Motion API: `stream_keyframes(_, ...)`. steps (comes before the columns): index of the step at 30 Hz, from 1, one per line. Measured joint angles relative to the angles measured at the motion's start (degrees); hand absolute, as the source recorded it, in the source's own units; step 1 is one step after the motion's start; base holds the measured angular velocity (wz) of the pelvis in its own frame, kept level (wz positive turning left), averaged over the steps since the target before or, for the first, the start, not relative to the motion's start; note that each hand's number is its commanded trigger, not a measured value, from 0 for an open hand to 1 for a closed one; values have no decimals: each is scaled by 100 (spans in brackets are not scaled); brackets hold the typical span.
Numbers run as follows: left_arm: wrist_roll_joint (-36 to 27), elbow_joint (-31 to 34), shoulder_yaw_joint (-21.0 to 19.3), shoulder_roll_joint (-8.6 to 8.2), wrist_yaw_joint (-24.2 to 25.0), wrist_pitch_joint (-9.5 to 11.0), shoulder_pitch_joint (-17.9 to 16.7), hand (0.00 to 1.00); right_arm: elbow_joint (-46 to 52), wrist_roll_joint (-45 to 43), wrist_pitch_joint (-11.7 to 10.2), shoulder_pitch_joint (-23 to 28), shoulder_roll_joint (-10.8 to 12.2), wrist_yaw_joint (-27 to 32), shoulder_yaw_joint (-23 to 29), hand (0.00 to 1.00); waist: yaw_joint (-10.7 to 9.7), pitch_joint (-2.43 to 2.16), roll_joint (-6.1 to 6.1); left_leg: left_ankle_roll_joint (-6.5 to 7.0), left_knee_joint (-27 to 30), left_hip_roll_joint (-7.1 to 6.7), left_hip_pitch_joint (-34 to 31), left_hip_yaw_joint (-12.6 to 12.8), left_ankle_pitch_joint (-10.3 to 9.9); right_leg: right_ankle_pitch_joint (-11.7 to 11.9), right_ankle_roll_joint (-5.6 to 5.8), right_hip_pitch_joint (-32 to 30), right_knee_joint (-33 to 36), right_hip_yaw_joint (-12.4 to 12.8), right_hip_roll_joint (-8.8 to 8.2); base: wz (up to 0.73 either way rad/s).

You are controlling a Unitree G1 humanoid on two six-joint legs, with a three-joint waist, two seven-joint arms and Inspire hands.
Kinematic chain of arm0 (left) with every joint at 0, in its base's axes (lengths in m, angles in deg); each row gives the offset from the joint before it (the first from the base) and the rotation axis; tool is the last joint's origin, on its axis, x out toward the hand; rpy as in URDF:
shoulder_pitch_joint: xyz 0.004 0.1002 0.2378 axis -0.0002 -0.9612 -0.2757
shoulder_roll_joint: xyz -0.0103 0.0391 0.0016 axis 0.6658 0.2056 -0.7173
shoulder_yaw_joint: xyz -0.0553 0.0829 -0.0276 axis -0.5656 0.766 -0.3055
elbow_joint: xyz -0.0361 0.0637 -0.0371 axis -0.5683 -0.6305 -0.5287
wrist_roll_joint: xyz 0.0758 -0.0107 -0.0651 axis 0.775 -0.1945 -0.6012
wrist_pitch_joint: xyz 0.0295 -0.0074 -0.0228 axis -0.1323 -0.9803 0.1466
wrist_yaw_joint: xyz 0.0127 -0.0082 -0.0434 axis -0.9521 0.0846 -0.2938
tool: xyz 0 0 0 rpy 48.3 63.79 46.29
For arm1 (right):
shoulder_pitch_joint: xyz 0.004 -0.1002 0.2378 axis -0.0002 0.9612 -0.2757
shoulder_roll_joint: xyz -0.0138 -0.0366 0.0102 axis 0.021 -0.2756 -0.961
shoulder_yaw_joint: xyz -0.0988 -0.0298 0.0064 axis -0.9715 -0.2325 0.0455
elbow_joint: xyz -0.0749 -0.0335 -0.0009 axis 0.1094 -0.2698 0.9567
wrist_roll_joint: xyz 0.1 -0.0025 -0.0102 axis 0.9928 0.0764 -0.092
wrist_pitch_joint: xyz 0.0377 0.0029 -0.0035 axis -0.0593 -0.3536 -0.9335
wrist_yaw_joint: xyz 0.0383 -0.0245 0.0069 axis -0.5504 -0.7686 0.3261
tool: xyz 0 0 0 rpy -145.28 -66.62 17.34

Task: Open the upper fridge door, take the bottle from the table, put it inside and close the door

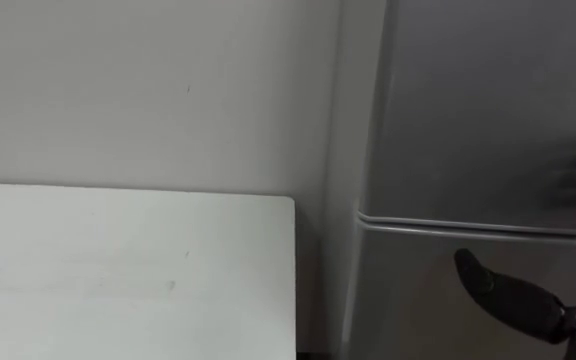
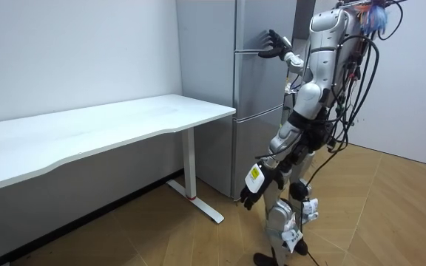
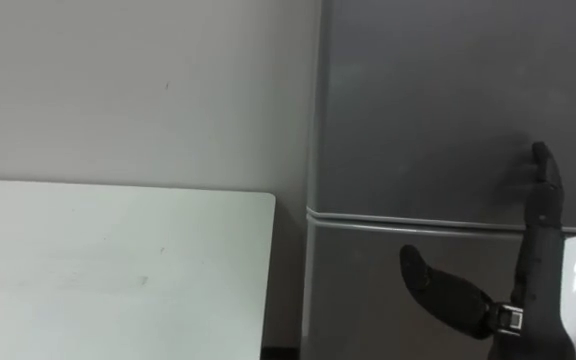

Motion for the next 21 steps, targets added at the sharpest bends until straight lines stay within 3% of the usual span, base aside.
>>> stream_keyframes(4, -21, 2, -76, 1, -11, 19, -76, 0, 0, 21, -3, 0, -42, -75, 18, 0, -36, -5, 2, 1, 1, -2, 26, 0, 0, 4, 1, 27, 2, -4, -2, 0)
stream_keyframes(8, -120, -20, -178, -14, -34, 91, -261, 0, 2, 93, -70, 1, -105, -260, 165, 0, -206, -5, -2, 6, -6, -35, 58, -95, 2, -24, 17, 108, -2, -103, -36, 15)
stream_keyframes(10, -120, -19, -470, -69, -35, 192, -366, 0, 6, 100, -85, 2, -203, -353, 251, 0, -256, -5, -1, 17, -4, -43, 42, -110, 1, -31, 28, 107, 4, -130, -51, 9)
stream_keyframes(12, -120, -16, -814, -76, -34, 271, -462, 0, 75, 129, -87, 2, -406, -530, 442, 0, -357, -5, -10, 38, -7, -47, -5, -125, -15, -39, 42, 110, 12, -171, -74, 13)
stream_keyframes(17, -119, -6, -1313, -71, -36, 341, -579, 0, 154, 215, -120, 1, -892, -658, 1036, 0, -383, 9, -77, 57, -27, -84, 26, -109, -27, -51, 37, 122, 110, -166, -112, 3)
stream_keyframes(21, -121, 11, -1481, -50, -36, 397, -627, 0, 258, 211, -386, -98, -1352, -442, 1729, 0, -480, 3, -143, 86, -47, -138, 56, -163, -45, -117, 75, 222, 89, -304, -187, 19)
